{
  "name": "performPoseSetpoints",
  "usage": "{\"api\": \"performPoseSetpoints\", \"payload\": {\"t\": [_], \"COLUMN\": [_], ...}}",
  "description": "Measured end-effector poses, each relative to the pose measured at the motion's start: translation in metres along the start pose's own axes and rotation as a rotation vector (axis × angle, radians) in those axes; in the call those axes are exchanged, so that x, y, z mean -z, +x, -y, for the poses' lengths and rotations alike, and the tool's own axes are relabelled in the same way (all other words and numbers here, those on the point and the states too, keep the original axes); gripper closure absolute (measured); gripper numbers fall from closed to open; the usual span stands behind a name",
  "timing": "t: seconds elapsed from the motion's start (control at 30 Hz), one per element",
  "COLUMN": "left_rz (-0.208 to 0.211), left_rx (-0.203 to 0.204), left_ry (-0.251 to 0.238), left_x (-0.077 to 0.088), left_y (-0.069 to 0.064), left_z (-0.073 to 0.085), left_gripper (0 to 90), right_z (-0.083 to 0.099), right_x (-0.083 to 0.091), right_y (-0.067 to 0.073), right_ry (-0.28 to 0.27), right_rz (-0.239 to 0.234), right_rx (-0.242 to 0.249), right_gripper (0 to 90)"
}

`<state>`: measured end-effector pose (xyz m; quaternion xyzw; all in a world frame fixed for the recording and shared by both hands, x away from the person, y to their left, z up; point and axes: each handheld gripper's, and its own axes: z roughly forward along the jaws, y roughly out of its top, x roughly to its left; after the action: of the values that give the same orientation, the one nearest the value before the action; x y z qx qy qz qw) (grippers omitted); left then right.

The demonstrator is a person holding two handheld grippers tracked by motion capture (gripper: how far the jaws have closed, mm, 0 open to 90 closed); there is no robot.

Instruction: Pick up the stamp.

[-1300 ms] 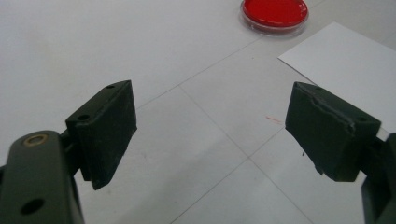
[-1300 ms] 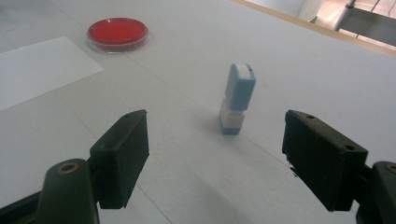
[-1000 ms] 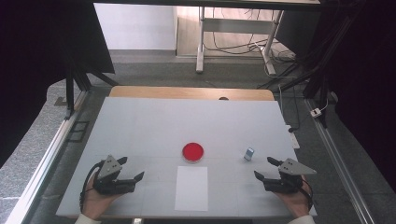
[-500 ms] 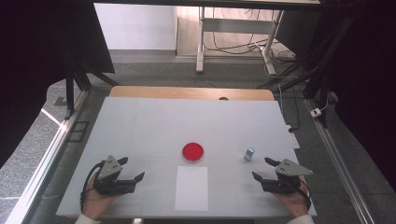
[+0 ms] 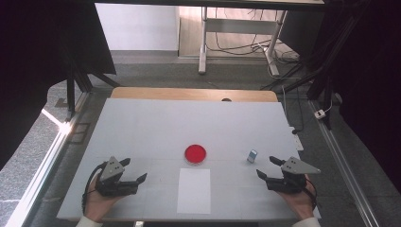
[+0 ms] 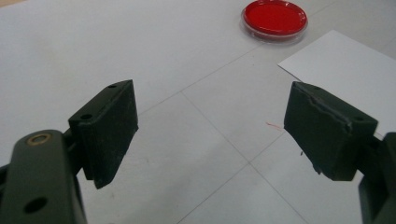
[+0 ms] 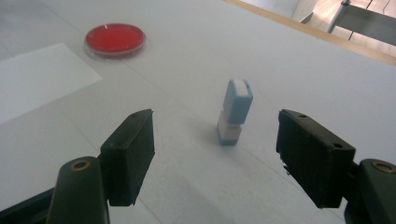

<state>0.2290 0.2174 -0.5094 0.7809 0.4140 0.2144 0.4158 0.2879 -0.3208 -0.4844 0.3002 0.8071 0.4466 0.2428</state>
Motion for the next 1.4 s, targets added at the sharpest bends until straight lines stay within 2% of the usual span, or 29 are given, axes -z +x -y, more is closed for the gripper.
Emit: {"api": "performPoseSetpoints", "payload": {"t": [0.03,0.17,0.27,0.33,0.53,0.73,0.93,0.97,1.03,1.13,1.4], "left_rz": [-0.003,-0.002,0.002,0.004,0.005,0.003,0.002,0.006,0.003,0.001,0.0], "left_rx": [0.001,-0.001,-0.008,-0.014,-0.011,-0.011,-0.011,-0.011,-0.012,-0.014,-0.017], "left_ry": [-0.002,-0.004,0.0,0.002,0.003,0.001,0.003,0.004,0.005,0.007,0.012], "left_x": [0.001,0.0,-0.001,-0.001,-0.002,-0.002,-0.003,-0.003,-0.003,-0.003,-0.004], "left_y": [0.0,0.001,-0.001,-0.002,-0.002,-0.002,-0.001,-0.001,-0.002,-0.002,-0.002], "left_z": [0.0,0.0,0.0,0.001,0.002,0.001,0.002,0.002,0.002,0.002,0.004], "left_gripper": [17.7,17.8,17.8,17.8,17.8,17.7,17.7,17.7,17.7,17.7,17.7], "right_z": [-0.005,-0.014,-0.018,-0.024,-0.033,-0.046,-0.057,-0.061,-0.062,-0.062,-0.052], "right_x": [-0.001,-0.004,-0.005,-0.007,-0.009,-0.014,-0.021,-0.027,-0.029,-0.04,-0.049], "right_y": [-0.001,-0.002,-0.004,-0.005,-0.007,-0.016,-0.024,-0.028,-0.029,-0.036,-0.039], "right_ry": [0.0,0.012,0.014,0.044,0.052,0.056,0.094,0.103,0.114,0.142,0.188], "right_rz": [-0.003,0.002,-0.004,-0.013,-0.012,-0.004,0.0,0.0,0.005,-0.023,-0.029], "right_rx": [-0.01,0.008,0.004,0.005,0.005,-0.009,0.002,-0.005,-0.005,-0.029,-0.02], "right_gripper": [27.8,27.9,27.8,27.4,27.4,27.6,28.1,28.1,28.0,28.0,28.5]}}
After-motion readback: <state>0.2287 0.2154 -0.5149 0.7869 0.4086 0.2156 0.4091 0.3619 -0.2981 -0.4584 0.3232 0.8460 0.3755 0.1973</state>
